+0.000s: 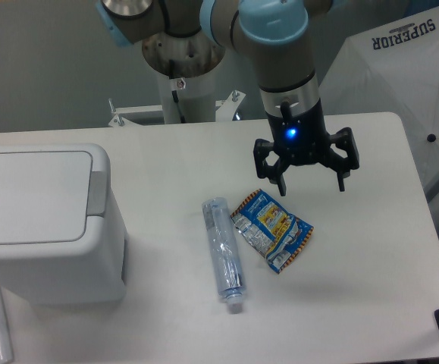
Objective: Open the trash can
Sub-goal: 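Move the open gripper across the table toward the white trash can lid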
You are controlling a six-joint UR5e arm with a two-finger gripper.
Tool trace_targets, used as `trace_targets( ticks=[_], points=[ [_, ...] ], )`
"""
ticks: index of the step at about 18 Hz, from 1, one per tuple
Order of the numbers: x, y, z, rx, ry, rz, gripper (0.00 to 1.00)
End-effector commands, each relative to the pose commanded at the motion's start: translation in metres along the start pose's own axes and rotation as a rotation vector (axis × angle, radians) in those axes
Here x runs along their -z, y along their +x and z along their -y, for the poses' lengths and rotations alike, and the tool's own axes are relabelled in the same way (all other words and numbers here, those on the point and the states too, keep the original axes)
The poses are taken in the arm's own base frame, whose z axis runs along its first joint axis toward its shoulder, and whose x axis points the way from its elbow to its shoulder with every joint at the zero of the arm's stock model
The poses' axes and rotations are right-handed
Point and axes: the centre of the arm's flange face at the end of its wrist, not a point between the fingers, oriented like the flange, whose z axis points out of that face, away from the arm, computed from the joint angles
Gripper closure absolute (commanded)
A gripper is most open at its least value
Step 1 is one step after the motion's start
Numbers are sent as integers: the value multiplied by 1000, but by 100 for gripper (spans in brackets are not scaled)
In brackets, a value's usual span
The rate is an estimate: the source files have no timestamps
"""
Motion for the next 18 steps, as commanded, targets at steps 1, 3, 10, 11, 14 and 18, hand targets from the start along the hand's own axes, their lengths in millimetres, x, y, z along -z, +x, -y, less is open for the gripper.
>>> trace_targets(
  ticks=[1, 3, 10, 11, 14, 18],
  points=[
    [0, 0, 1, 0, 1, 0, 0],
    [4, 2, 4, -5, 11, -1, 0],
    [1, 11, 11, 144, 19, -13, 0],
    [1, 15, 14, 173, 25, -18, 0],
    [3, 37, 25, 169, 36, -36, 0],
    [0, 58, 36, 237, 49, -76, 0]
  ],
)
